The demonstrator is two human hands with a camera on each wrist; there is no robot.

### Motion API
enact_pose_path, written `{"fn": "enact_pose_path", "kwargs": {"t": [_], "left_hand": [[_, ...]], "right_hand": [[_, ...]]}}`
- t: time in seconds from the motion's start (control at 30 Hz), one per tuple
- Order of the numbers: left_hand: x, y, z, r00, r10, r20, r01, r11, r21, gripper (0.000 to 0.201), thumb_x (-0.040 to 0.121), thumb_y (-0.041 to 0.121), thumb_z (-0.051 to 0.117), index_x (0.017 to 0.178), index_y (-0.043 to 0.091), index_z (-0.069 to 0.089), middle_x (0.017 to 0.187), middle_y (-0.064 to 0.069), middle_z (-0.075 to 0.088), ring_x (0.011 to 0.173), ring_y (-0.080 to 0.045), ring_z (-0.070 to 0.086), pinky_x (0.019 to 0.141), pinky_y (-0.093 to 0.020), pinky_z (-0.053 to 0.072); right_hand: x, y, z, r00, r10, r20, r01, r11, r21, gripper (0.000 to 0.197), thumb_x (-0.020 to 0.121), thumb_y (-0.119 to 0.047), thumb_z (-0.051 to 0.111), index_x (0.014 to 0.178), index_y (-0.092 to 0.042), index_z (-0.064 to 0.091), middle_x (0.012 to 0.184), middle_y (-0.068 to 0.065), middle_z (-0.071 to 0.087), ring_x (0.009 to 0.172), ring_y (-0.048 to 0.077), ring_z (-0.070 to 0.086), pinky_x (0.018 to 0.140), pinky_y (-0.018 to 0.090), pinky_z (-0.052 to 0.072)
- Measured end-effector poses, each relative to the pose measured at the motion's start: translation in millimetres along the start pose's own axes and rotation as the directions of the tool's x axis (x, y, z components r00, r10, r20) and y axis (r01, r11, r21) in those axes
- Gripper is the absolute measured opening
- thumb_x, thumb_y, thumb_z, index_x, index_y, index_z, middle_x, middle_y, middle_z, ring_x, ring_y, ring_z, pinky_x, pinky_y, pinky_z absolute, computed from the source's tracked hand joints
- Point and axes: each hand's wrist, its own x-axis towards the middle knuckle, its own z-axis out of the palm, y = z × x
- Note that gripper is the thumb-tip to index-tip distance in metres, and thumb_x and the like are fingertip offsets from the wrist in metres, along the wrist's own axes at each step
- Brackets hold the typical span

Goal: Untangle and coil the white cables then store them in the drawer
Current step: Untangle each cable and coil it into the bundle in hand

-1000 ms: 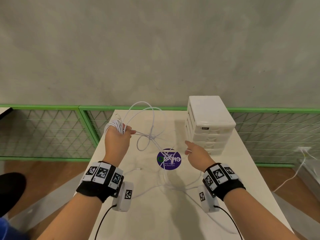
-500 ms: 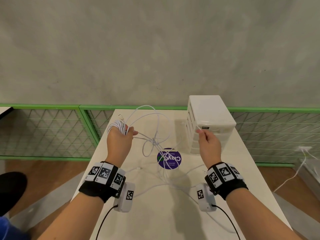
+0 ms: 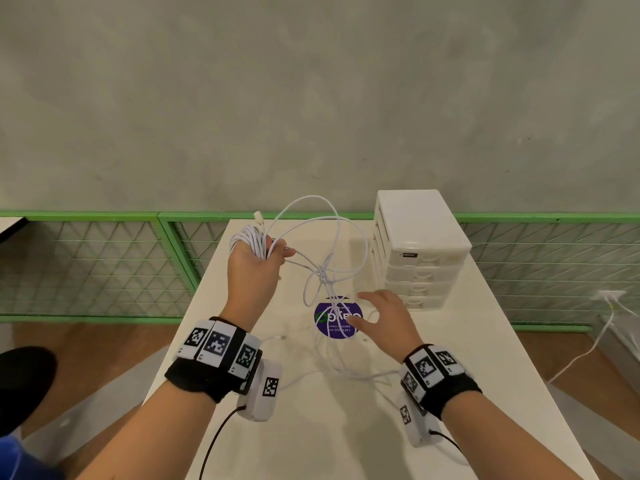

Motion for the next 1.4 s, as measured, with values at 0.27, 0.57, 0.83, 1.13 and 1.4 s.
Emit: {"fn": "enact_pose_path", "kwargs": {"t": [0.27,0.57,0.83,1.13,1.4], "left_hand": [[-6,10,5,0.999,-0.002,0.042,0.003,1.0,-0.027,0.016,0.092,0.012,0.057,0.077,0.016,0.059,0.062,0.009,0.07,0.074,-0.013,0.069,0.063,-0.033,0.055],[6,5,-20,0.996,-0.029,-0.079,0.022,0.996,-0.087,0.022,0.09,0.006,0.056,0.072,0.017,0.06,0.058,0.011,0.07,0.076,-0.02,0.065,0.048,-0.013,0.051],[15,5,-26,0.992,-0.021,-0.125,0.01,0.996,-0.086,0.022,0.092,0.007,0.055,0.072,0.016,0.054,0.067,0.001,0.068,0.075,-0.021,0.064,0.059,-0.024,0.053],[3,5,-12,0.999,-0.04,0.022,0.042,0.994,-0.103,0.018,0.091,0.004,0.054,0.076,0.013,0.06,0.057,0.006,0.069,0.074,-0.024,0.067,0.054,-0.023,0.054],[1,5,-5,0.998,-0.039,0.038,0.043,0.994,-0.104,0.014,0.092,0.007,0.055,0.079,0.011,0.06,0.056,0.01,0.069,0.074,-0.023,0.068,0.052,-0.023,0.053]], "right_hand": [[13,-38,12,0.996,-0.064,0.066,0.052,0.985,0.167,0.031,0.087,-0.033,0.063,0.112,-0.015,0.064,0.112,0.001,0.06,0.107,0.016,0.053,0.09,0.026,0.04],[13,-17,-5,0.993,-0.024,0.114,-0.025,0.91,0.413,0.007,0.085,-0.015,0.065,0.09,-0.014,0.07,0.074,-0.001,0.066,0.063,0.007,0.057,0.062,0.019,0.046],[19,4,-20,0.996,0.059,0.07,-0.083,0.903,0.421,0.008,0.082,-0.013,0.069,0.08,-0.021,0.071,0.07,-0.006,0.065,0.067,0.009,0.057,0.06,0.02,0.043],[23,-9,-14,0.978,0.184,-0.094,-0.107,0.842,0.528,0.007,0.092,-0.022,0.054,0.085,-0.023,0.052,0.079,0.006,0.07,0.074,0.02,0.068,0.07,0.038,0.055],[16,-32,-10,0.995,0.044,0.086,-0.093,0.672,0.735,0.008,0.099,-0.017,0.04,0.093,-0.015,0.044,0.088,0.006,0.069,0.083,0.019,0.067,0.076,0.023,0.053]]}}
